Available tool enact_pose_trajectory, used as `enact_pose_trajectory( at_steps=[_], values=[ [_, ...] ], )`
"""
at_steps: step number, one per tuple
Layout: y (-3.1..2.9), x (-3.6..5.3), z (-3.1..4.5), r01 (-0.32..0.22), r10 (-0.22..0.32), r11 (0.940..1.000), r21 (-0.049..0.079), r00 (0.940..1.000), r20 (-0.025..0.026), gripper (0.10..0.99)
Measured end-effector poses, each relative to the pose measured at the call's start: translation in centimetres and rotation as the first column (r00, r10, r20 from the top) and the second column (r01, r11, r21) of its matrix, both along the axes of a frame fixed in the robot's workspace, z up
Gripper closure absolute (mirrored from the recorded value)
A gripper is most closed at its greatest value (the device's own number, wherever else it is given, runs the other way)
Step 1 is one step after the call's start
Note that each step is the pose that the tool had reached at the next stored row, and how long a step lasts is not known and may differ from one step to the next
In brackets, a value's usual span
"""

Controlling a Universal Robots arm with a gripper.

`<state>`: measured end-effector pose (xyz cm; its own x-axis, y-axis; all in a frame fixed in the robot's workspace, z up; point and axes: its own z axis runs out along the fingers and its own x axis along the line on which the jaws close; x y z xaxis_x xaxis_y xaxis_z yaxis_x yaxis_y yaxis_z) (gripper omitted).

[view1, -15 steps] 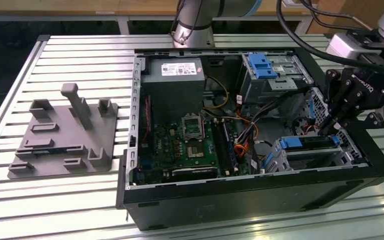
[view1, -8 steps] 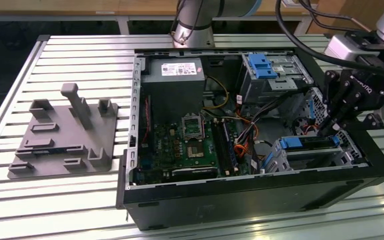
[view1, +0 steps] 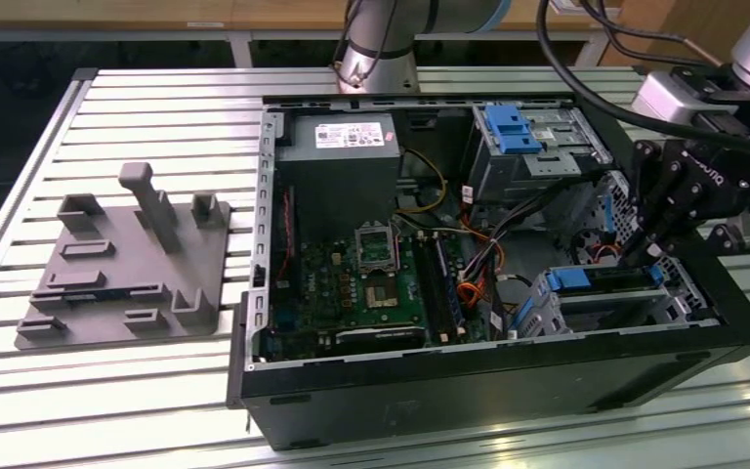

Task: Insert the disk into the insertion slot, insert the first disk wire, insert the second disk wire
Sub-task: 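Insert the first disk wire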

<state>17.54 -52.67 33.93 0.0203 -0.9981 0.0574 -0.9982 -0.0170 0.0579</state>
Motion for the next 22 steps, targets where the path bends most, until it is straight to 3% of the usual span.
enact_pose_trajectory(
  at_steps=[22],
  values=[
    [0.0, 0.0, -0.58, 0.0, 0.0, 1.0, 0.0, 1.0, -0.0001, 0.922]
  ],
)
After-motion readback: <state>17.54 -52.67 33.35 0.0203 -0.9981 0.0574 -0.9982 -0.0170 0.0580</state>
